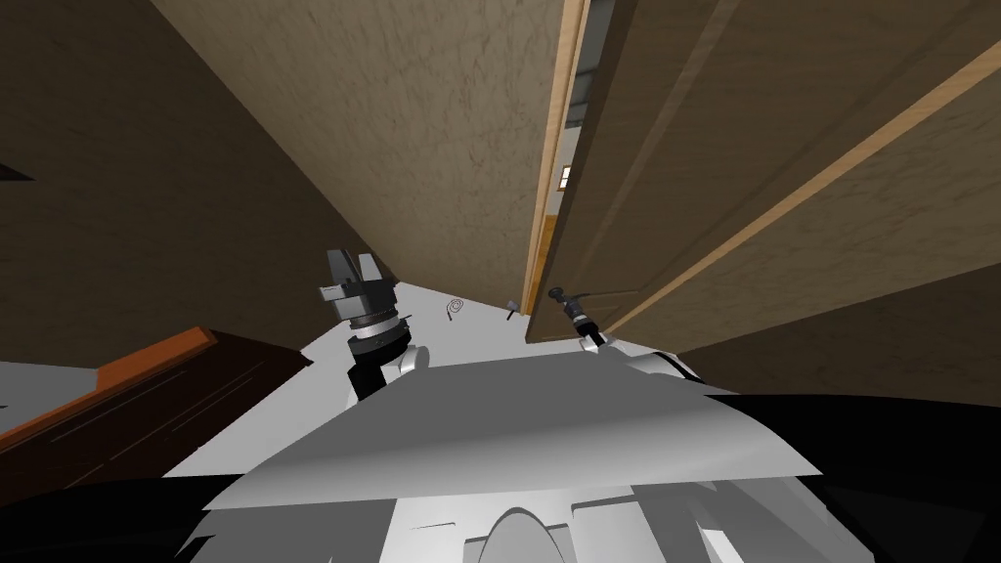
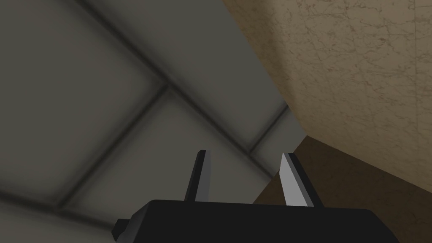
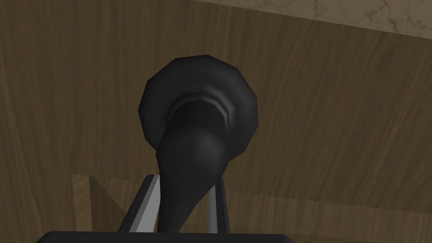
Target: Pull the door open
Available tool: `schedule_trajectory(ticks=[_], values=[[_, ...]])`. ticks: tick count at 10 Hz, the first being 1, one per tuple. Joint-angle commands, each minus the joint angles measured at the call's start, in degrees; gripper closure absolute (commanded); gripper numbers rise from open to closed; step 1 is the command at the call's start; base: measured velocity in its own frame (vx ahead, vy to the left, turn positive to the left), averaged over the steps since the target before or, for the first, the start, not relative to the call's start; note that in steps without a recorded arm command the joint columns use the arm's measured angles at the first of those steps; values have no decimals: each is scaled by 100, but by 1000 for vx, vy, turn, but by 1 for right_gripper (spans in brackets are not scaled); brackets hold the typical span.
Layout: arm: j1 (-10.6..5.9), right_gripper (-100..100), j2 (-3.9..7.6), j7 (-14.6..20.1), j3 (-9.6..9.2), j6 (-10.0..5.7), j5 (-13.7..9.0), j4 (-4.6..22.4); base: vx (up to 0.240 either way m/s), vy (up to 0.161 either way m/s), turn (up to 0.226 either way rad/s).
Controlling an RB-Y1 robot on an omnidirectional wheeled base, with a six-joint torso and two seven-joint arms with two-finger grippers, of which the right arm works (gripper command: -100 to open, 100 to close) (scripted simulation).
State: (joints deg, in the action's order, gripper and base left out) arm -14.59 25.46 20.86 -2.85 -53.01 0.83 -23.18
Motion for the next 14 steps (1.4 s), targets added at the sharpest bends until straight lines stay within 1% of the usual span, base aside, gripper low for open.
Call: schedule_trajectory(ticks=[1, 2, 4, 5, 6, 7, 8, 9, 10, 11, 12, 13, 14], values=[[-52, 100, -58, 77, 5, -113, 214, 110, -217, -85, 57], [-59, 100, -68, 104, 13, -126, 280, 102, -186, -82, 24], [-59, 100, -68, 104, 13, -126, 280, 102, -64, -29, 2], [-80, 100, -95, 185, 36, -168, 479, 78, -101, -64, 35], [-80, 100, -95, 185, 36, -168, 479, -71, -106, -72, 50], [-80, 100, -95, 185, 36, -168, 479, 78, -36, -34, 23], [-80, 100, -95, 185, 36, -168, 479, 78, 0, -8, -6], [-101, 100, -115, 258, 56, -209, 659, 56, -79, -79, 39], [-101, 100, -115, 258, 56, -209, 659, -11, -115, -95, 48], [-118, 100, -128, 314, 71, -242, 794, 38, -162, -117, 46], [-125, 100, -133, 336, 76, -256, 846, 30, -177, -144, 46], [-125, 100, -133, 336, 76, -256, 846, 30, -126, -85, 22], [-68, 100, -153, 346, 60, -161, 840, -113, -50, -21, 11]])
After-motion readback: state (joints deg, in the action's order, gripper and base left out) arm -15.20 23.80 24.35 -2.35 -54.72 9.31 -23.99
